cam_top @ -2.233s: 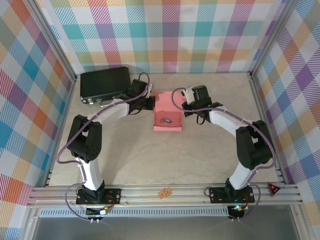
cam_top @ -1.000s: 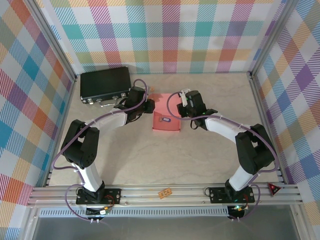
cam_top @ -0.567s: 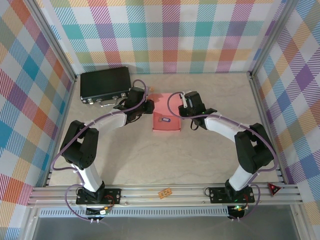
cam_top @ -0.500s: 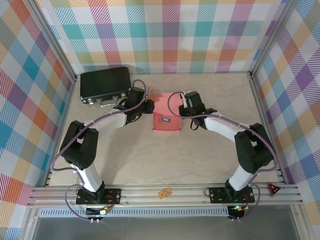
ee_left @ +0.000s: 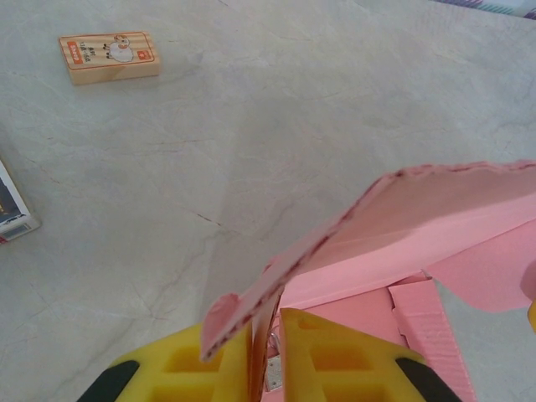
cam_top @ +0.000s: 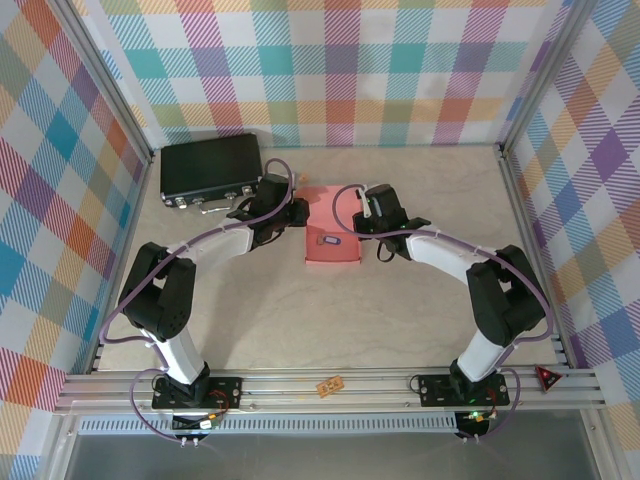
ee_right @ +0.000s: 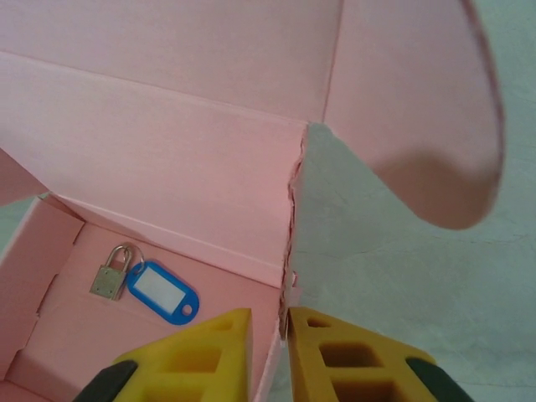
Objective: Fold the paper box
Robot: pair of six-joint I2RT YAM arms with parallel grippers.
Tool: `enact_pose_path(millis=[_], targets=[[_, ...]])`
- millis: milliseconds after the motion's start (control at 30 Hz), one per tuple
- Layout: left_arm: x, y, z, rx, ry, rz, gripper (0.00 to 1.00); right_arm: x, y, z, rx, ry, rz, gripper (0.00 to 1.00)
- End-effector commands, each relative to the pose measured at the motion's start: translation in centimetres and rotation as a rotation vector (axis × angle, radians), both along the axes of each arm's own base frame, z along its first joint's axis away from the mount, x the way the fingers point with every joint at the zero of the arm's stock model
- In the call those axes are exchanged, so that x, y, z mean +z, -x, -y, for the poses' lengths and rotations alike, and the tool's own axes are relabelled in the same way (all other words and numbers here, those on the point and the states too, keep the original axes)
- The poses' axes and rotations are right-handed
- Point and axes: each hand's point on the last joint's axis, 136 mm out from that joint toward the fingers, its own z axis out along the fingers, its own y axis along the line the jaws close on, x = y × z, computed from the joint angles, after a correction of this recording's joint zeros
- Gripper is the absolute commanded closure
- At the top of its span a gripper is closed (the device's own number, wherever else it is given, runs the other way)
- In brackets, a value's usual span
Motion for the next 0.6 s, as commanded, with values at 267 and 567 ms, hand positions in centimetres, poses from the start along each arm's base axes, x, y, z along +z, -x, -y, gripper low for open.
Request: enact_pose_path(millis=[267, 567], targets=[[0.14, 0.49, 0.81, -0.007, 0.037, -0.002, 0.92, 0.29, -0.41, -1.52, 0.009, -0.055, -0.003, 0.88], [-0.14, 1.18, 0.65, -0.008, 0.045, 0.019, 0.95, -0.08, 0.31, -1.81, 0.015, -0.051, 0.026, 0.90]])
